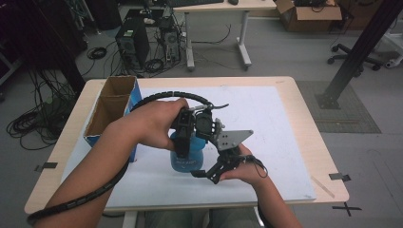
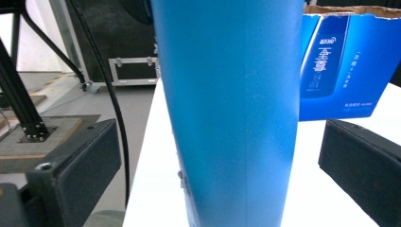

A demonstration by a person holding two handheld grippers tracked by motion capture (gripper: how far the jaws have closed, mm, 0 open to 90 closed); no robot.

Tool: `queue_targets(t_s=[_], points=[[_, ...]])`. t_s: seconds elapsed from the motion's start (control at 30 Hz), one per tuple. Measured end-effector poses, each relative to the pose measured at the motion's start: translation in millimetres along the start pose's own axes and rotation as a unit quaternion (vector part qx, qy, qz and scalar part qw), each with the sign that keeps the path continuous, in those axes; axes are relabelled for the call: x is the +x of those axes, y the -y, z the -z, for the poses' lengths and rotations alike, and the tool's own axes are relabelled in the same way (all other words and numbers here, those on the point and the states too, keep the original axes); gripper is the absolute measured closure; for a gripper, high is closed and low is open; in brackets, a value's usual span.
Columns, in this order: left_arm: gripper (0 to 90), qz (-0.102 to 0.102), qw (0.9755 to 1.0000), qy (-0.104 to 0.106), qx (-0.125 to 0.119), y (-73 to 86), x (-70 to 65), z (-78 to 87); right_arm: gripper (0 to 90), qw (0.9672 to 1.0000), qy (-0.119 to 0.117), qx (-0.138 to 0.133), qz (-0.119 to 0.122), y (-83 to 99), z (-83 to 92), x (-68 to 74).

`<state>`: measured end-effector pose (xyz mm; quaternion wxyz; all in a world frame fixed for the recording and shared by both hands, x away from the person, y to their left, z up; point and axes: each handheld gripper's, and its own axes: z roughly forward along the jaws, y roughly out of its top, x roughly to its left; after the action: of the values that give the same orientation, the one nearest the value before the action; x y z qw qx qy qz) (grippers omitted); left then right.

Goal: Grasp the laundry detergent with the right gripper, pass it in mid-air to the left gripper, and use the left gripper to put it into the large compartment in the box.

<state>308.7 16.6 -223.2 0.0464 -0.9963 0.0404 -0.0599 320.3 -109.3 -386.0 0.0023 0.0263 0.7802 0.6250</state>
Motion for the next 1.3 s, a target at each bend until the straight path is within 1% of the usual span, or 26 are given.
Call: queue_targets(t_s=[0.23, 0.3, 0.33, 0.43, 0.53, 0.57, 0.6, 0.63, 0.67, 0.73, 0.77, 0.8, 0.87, 0.9, 0.93, 0.97, 1.0, 1.03, 1.07, 1.1, 1.13, 1.17, 1.2, 1.23, 1.27, 1.3], points=[[38.1, 0.002, 1.0000, 0.002, -0.004, -0.6, 0.4, 2.2, 0.1, 0.9999, 0.001, -0.010, -0.004, -2.6, 6.9, -2.7], [38.1, 0.002, 1.0000, 0.003, -0.008, 0.2, 0.7, 2.4, 0.1, 0.9998, 0.000, -0.017, -0.012, -2.3, 13.0, -4.6], [38.1, 0.001, 1.0000, 0.005, -0.005, 0.3, 1.2, 3.1, 0.1, 0.9998, 0.000, -0.017, -0.012, -2.3, 13.0, -4.6], [38.1, 0.001, 1.0000, -0.001, -0.007, 2.3, 1.7, 3.6, 0.1, 0.9996, -0.004, -0.023, -0.018, -1.9, 21.2, -5.3], [38.0, 0.005, 1.0000, 0.000, -0.004, 3.4, 2.7, 4.5, 0.1, 0.9995, -0.007, -0.024, -0.018, -2.3, 26.7, -4.6], [38.0, 0.012, 0.9999, 0.002, -0.003, 4.7, 3.7, 5.4, 0.1, 0.9996, -0.006, -0.024, -0.017, -3.1, 31.9, -3.7], [38.1, 0.012, 0.9999, 0.002, -0.003, 4.7, 3.7, 5.4, 0.1, 0.9996, -0.006, -0.024, -0.017, -3.1, 31.9, -3.7], [38.0, 0.023, 0.9997, 0.004, -0.001, 5.9, 4.6, 6.5, 0.1, 0.9996, -0.005, -0.023, -0.015, -4.5, 37.8, -3.0], [38.0, 0.023, 0.9997, 0.004, -0.001, 5.9, 4.6, 6.5, 0.1, 0.9996, -0.005, -0.023, -0.015, -4.5, 37.8, -3.0], [38.0, 0.041, 0.9991, 0.007, 0.000, 7.5, 5.5, 7.5, 0.1, 0.9997, -0.005, -0.022, -0.011, -6.4, 45.4, -2.5], [38.0, 0.055, 0.9984, 0.009, 0.008, 7.2, 5.7, 9.5, 0.1, 0.9998, -0.001, -0.018, -0.011, -8.2, 51.4, -2.4], [37.9, 0.055, 0.9984, 0.009, 0.008, 7.2, 5.7, 9.5, 0.1, 0.9998, -0.001, -0.018, -0.011, -8.2, 51.4, -2.4], [37.9, 0.063, 0.9979, 0.010, 0.012, 7.2, 5.9, 10.5, 0.1, 0.9999, 0.003, -0.013, -0.010, -10.8, 59.6, -2.7], [37.9, 0.072, 0.9973, 0.012, 0.014, 7.5, 6.1, 11.7, 0.1, 0.9999, 0.010, -0.009, -0.009, -12.9, 66.1, -3.0], [37.9, 0.072, 0.9973, 0.012, 0.014, 7.5, 6.1, 11.7, 0.1, 0.9999, 0.010, -0.009, -0.009, -12.9, 66.1, -3.0], [37.9, 0.088, 0.9959, 0.013, 0.013, 7.9, 6.9, 12.6, 0.1, 0.9999, 0.011, -0.002, -0.010, -15.3, 73.3, -3.3], [37.9, 0.088, 0.9959, 0.013, 0.013, 7.9, 6.9, 12.6, 0.1, 0.9999, 0.011, -0.002, -0.010, -15.3, 73.3, -3.3], [37.9, 0.098, 0.9949, 0.016, 0.014, 8.1, 7.8, 13.6, 0.1, 0.9998, 0.017, 0.011, -0.010, -17.8, 81.0, -3.8], [37.9, 0.106, 0.9941, 0.016, 0.011, 8.5, 8.3, 14.2, 0.1, 0.9998, 0.017, 0.011, -0.010, -17.8, 81.0, -3.8], [37.9, 0.120, 0.9927, 0.017, 0.009, 9.2, 10.7, 16.2, 0.1, 0.9996, 0.020, 0.019, -0.010, -19.4, 86.4, -4.3], [37.9, 0.120, 0.9927, 0.017, 0.009, 9.2, 10.7, 16.2, 0.1, 0.9996, 0.020, 0.019, -0.010, -19.4, 86.4, -4.3], [37.9, 0.144, 0.9893, 0.021, 0.009, 9.3, 12.6, 18.5, 0.1, 0.9991, 0.024, 0.033, -0.011, -21.1, 92.7, -5.0], [37.9, 0.144, 0.9893, 0.021, 0.009, 9.3, 12.6, 18.5, 0.1, 0.9991, 0.024, 0.033, -0.011, -21.1, 92.7, -5.0], [37.9, 0.164, 0.9863, 0.017, 0.003, 10.3, 14.0, 21.4, 0.1, 0.9986, 0.028, 0.042, -0.012, -22.1, 97.1, -5.4], [37.9, 0.164, 0.9863, 0.017, 0.003, 10.3, 14.0, 21.4, 0.1, 0.9986, 0.028, 0.042, -0.012, -22.1, 97.1, -5.4], [37.9, 0.189, 0.9820, 0.013, -0.002, 11.2, 15.8, 24.2, 0.1, 0.9981, 0.031, 0.051, -0.014, -22.8, 102.3, -6.2]])
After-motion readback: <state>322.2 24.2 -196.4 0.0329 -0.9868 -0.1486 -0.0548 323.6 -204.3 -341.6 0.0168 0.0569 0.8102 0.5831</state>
